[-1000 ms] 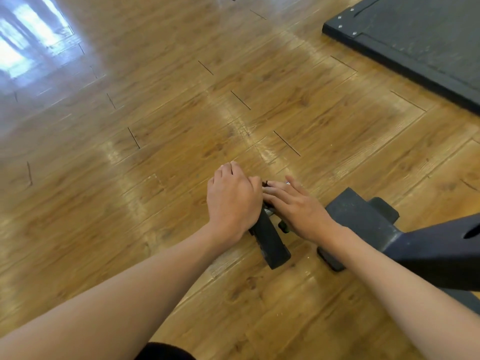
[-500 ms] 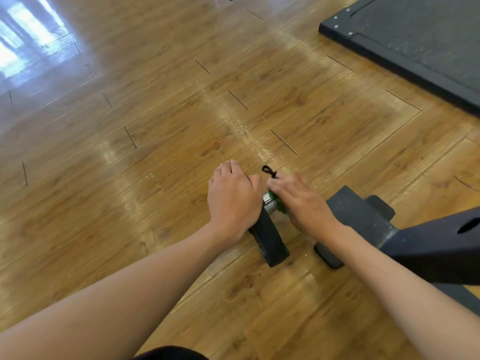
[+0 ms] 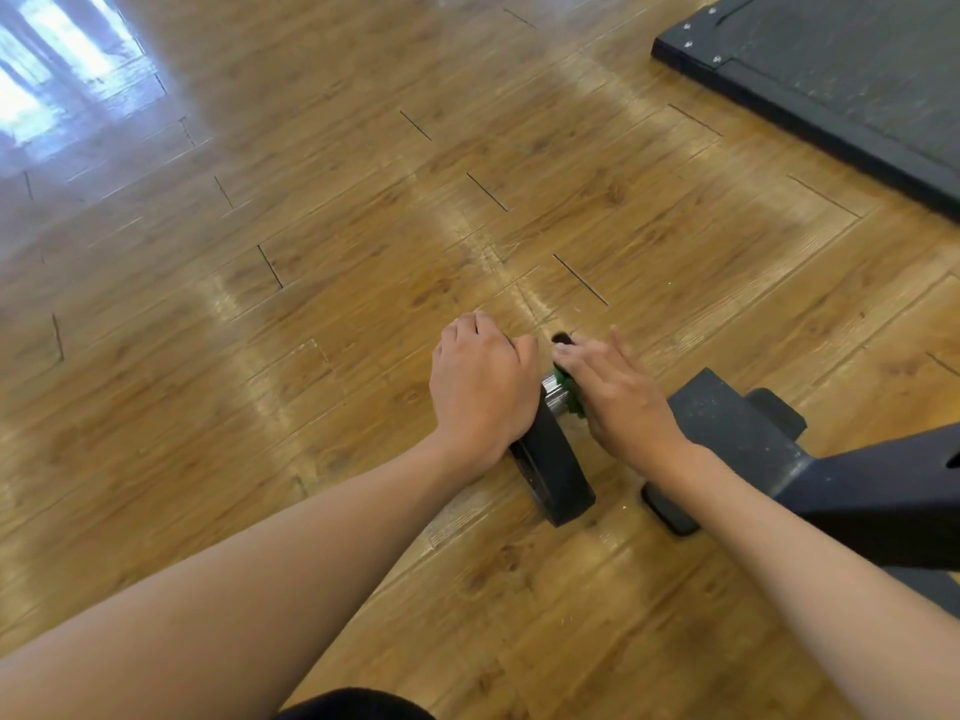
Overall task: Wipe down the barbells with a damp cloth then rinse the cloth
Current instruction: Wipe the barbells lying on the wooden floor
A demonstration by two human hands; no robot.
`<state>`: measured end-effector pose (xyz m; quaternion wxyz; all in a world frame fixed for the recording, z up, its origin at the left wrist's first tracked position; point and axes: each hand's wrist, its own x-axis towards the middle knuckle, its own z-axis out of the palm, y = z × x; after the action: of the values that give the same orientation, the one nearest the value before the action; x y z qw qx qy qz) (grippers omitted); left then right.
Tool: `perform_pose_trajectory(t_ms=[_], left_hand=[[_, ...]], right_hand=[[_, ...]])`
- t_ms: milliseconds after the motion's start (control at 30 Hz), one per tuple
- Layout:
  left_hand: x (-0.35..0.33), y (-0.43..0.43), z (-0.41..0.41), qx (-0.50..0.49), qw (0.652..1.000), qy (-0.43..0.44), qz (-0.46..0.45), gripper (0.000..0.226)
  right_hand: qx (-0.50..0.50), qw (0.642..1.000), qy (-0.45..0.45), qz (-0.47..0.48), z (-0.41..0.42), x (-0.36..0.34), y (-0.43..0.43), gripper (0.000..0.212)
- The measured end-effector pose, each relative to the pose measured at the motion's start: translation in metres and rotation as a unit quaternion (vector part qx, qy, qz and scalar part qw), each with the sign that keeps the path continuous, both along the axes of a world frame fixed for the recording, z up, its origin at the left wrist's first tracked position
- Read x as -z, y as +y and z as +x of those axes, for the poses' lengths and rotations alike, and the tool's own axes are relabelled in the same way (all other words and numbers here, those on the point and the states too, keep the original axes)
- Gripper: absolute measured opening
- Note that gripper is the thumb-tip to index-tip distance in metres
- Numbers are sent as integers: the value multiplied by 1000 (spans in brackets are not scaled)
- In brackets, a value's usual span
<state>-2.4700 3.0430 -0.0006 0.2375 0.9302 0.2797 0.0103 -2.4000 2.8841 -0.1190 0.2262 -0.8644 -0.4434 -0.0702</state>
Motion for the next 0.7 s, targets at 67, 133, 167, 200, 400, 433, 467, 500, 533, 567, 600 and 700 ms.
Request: perform_pose_trajectory(t_ms=[67, 133, 167, 200, 400, 433, 467, 500, 533, 567, 600, 700], left_hand=[[0, -1, 1, -7, 1000, 5, -10, 42], [2, 2, 0, -10, 1000, 1, -19, 32], [2, 3, -2, -12, 1000, -1, -22, 31], [2, 4, -4, -12, 1000, -3, -23, 32], [3, 4, -3, -9, 1000, -3, -15, 35], [3, 3, -2, -10, 1000, -3, -14, 34], [3, 1, -1, -10, 1000, -5, -12, 34], [3, 0, -1, -9, 1000, -7, -9, 35], [3, 0, -1, -8, 1000, -9, -9, 36], [4, 1, -2, -9, 1000, -12, -9, 35], [5, 3, -3, -11, 1000, -13, -11, 34], [6, 7, -5, -15, 1000, -10, -17, 38]], right_hand=[[36, 999, 24, -20, 10, -16, 25, 19], [-6, 995, 68, -75, 16, -29, 49, 13], [-36, 988, 97, -114, 14, -32, 55, 16], [-70, 982, 113, -135, 9, -32, 57, 22], [-70, 998, 1, -3, -7, 0, 5, 53], [-26, 1000, -1, -6, 0, -1, 5, 49], [19, 1000, -4, -17, 7, -2, 13, 40], [48, 998, 9, -37, 12, -13, 25, 28], [55, 995, 39, -68, 14, -21, 37, 19], [45, 993, 66, -88, 14, -27, 48, 15], [19, 991, 98, -93, 10, -32, 54, 13], [-77, 994, 76, -34, -11, -22, 50, 35]])
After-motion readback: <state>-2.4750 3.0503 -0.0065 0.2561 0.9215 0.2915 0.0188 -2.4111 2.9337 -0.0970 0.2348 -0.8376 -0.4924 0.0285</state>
